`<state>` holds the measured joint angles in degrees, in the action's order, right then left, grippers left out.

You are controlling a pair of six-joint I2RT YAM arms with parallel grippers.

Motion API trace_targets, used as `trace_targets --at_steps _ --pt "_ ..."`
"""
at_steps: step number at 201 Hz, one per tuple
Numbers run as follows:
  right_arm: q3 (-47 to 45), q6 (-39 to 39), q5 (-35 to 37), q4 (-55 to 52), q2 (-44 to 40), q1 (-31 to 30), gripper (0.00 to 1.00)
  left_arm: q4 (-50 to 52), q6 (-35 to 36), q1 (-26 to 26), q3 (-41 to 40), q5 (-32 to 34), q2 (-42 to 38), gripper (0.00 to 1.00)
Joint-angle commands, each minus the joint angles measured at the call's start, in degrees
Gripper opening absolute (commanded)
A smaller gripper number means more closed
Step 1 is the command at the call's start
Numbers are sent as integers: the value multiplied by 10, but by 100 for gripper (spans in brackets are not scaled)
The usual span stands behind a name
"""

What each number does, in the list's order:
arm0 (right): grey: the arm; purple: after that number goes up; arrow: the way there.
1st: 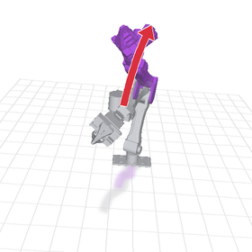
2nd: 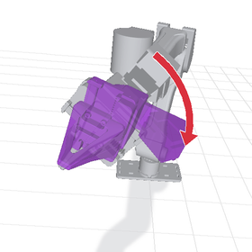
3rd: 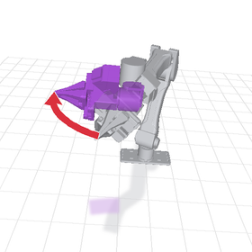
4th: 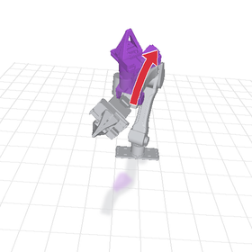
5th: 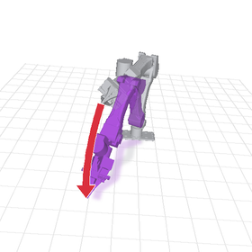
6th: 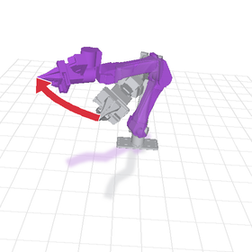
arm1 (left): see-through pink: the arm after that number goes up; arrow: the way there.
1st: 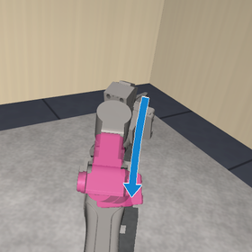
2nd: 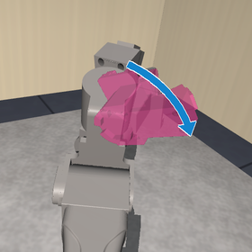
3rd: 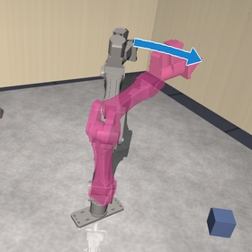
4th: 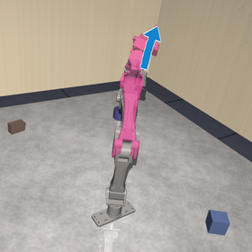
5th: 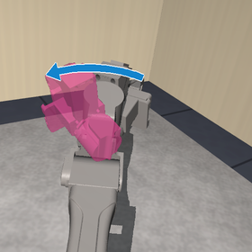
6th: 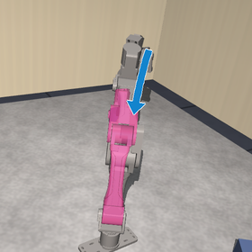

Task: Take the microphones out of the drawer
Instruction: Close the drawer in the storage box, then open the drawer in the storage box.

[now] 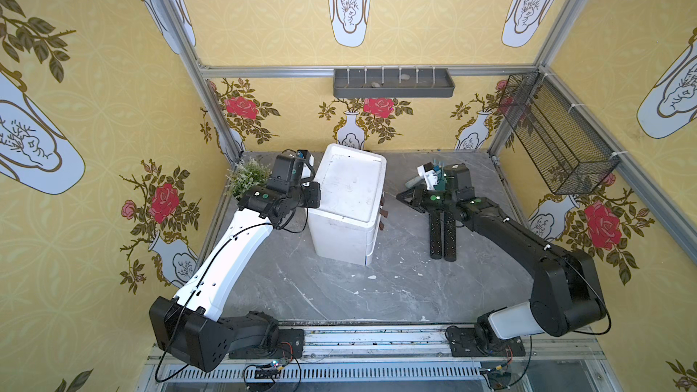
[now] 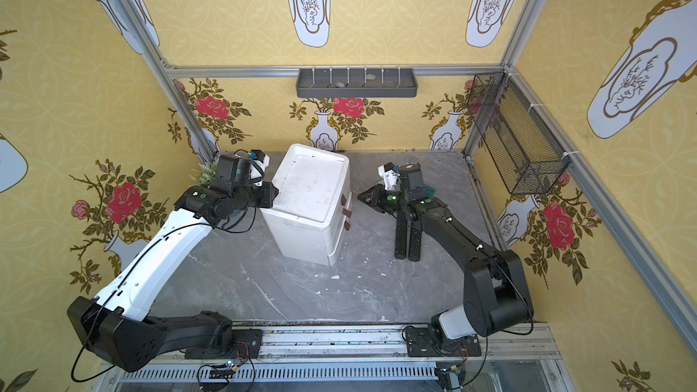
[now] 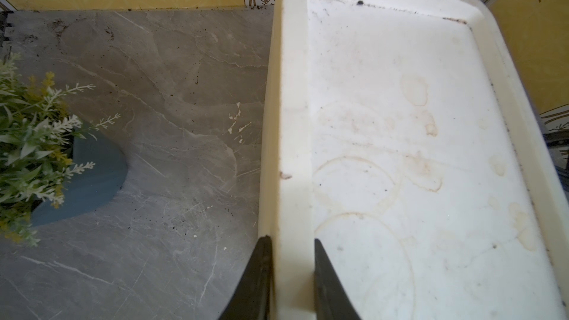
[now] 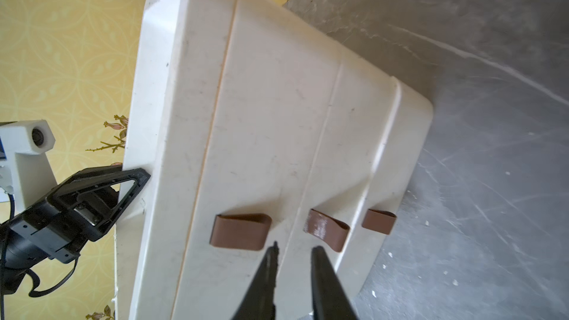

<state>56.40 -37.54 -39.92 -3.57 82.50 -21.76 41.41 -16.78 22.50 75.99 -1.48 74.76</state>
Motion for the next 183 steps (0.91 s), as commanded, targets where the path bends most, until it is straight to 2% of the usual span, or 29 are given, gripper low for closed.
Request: trace_targets --at_steps 1,23,62,140,183 --pt "-43 -19 -10 43 -37 24 37 -3 -36 0 -9 -28 5 0" --pt "-95 -33 -24 78 -76 48 46 -9 -37 0 -15 -26 2 0" --pt "-159 -62 -58 150 -87 67 48 -9 -41 0 -18 -29 3 0" --pt "-238 -150 -101 358 -22 66 49 -4 -41 0 -17 -25 2 0" --pt "-250 -182 -98 437 20 38 49 -4 -41 0 -15 -25 5 0"
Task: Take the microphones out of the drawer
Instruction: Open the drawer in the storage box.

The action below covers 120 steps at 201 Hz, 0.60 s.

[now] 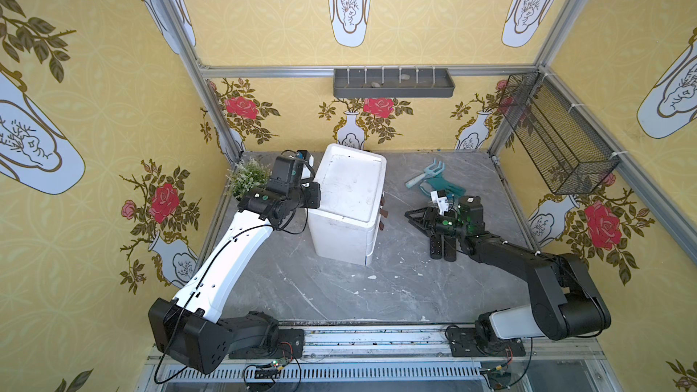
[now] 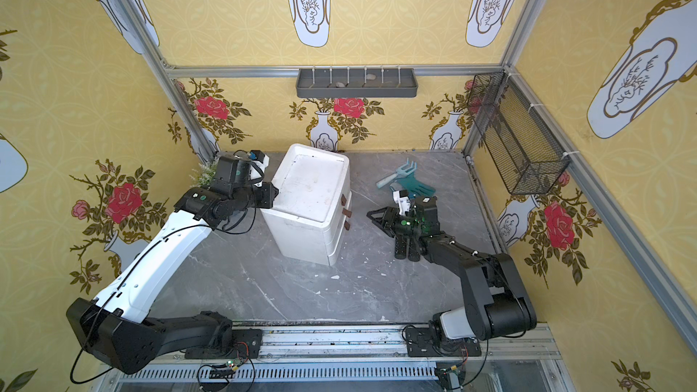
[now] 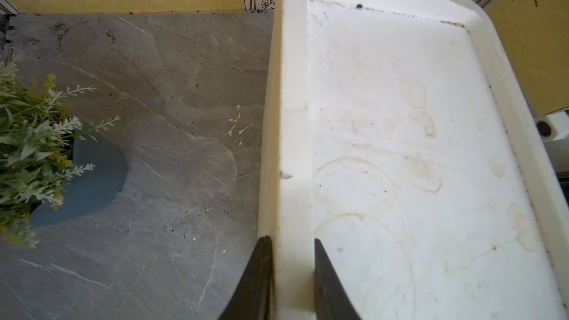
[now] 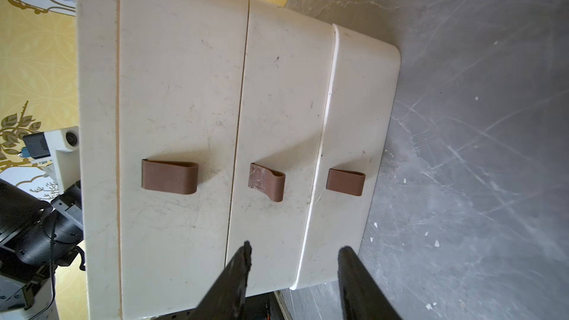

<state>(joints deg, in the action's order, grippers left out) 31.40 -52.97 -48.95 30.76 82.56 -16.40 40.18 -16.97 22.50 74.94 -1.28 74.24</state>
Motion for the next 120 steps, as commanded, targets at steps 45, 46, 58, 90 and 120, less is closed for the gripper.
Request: trace_targets --at_steps 45,46,58,90,120 --pt "15 -52 -4 164 78 -57 49 10 -39 0 -2 -25 12 0" --pt "15 -53 -4 166 80 -57 49 10 -39 0 -2 -25 12 0" --pt "19 -66 -5 191 98 -65 49 11 -38 0 -2 -23 11 0" --pt "17 -110 -6 283 138 -75 49 10 -38 0 -2 -23 11 0" --pt "22 -126 -2 321 155 -80 49 11 -36 0 -1 -24 10 0"
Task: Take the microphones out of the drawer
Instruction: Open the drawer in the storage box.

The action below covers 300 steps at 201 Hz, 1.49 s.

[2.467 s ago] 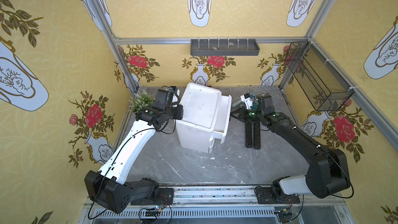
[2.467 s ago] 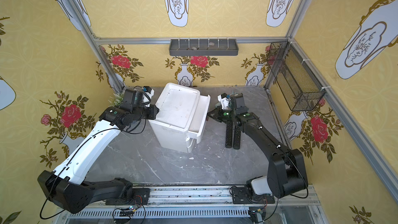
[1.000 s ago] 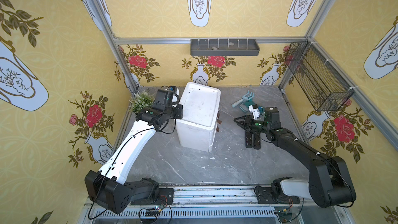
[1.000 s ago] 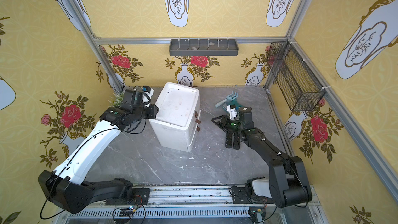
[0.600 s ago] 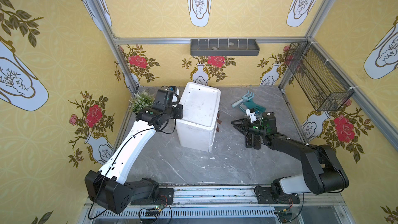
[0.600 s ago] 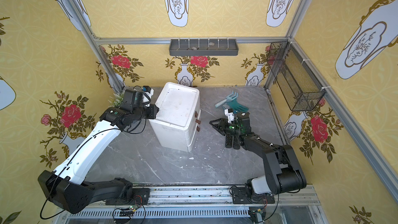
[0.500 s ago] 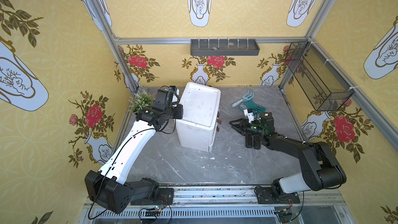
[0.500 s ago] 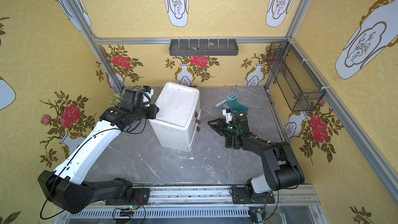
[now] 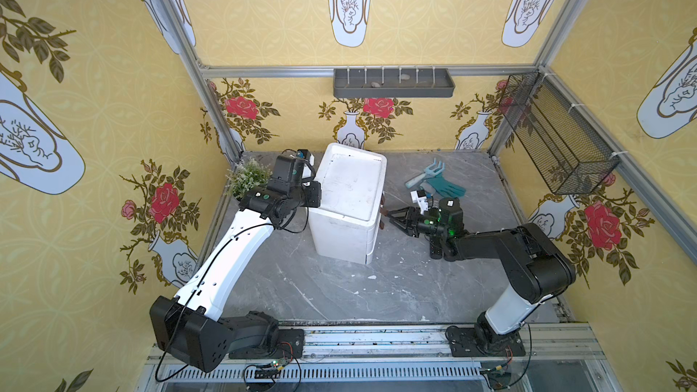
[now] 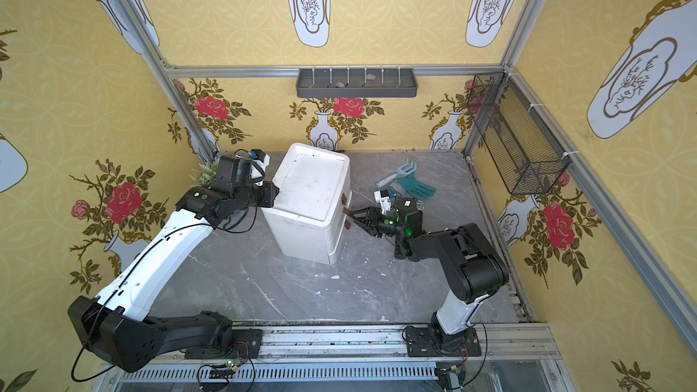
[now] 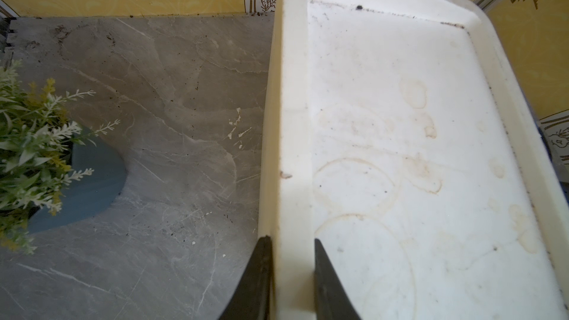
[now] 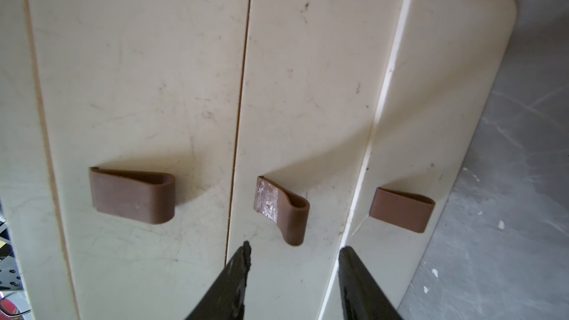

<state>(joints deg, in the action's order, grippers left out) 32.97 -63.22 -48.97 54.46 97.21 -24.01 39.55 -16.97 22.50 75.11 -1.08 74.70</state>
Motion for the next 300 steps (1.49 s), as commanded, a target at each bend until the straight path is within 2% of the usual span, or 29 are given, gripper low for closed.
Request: trace_targets --at_steps 1,81,133,170,218,263,300 --pt "8 -23 -2 84 9 -4 49 18 -35 0 -3 -26 6 0" --pt "18 -57 -11 132 43 -10 28 22 -30 0 -3 -24 4 0" --pt "25 -57 -10 124 55 -10 26 22 -29 -1 -1 -25 4 0" --pt "24 -46 -2 106 60 -10 32 20 -29 0 -1 -25 4 0" --pt "28 -55 -2 122 72 -10 31 19 -30 0 -2 -25 5 0" --pt "20 -72 -1 161 83 -9 18 20 -30 0 -3 -23 5 0" --pt "11 -89 -3 194 89 -2 0 20 -30 0 -2 -21 7 0"
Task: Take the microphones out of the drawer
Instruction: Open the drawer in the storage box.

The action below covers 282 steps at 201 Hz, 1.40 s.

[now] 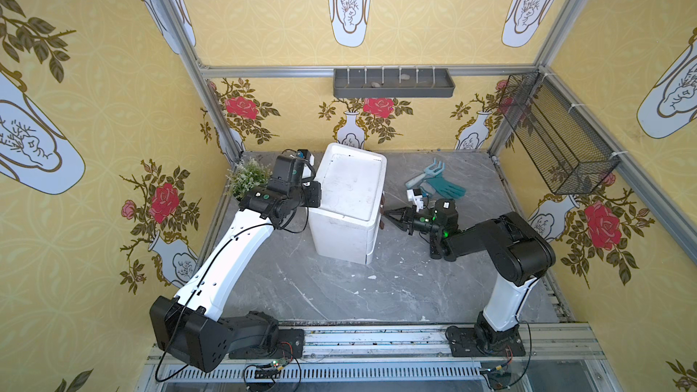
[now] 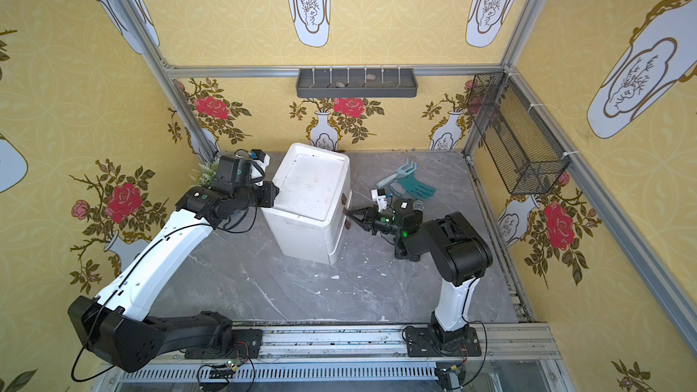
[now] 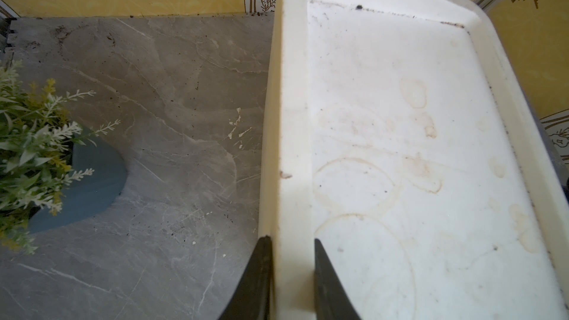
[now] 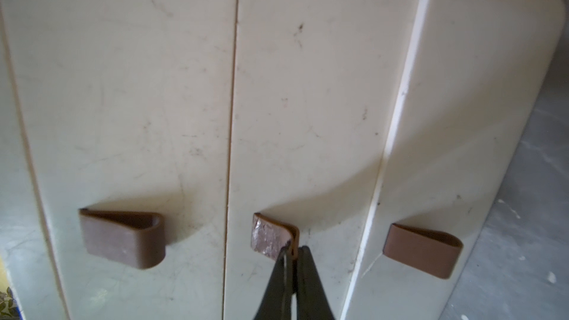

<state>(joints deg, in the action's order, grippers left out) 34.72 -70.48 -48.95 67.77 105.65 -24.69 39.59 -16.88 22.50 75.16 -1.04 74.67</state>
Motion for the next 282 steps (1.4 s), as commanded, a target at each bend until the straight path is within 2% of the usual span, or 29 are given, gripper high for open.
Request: trace_targets --at_steps 1,40,122,185,234,282 --pt "-7 -18 -4 63 4 5 0 20 -31 0 -3 -21 7 0" --pt "-35 -43 -9 109 5 31 0 19 -32 0 -4 -20 7 0" --pt "-99 -18 -6 60 -64 95 0 19 -35 0 -4 -19 6 0" --pt "-109 29 9 -37 -122 115 0 20 -36 -1 -4 -20 6 0" --pt "-121 57 46 -115 -178 137 0 20 -33 0 -4 -19 5 0" --pt "-109 117 93 -259 -246 143 0 19 -32 0 -3 -20 5 0"
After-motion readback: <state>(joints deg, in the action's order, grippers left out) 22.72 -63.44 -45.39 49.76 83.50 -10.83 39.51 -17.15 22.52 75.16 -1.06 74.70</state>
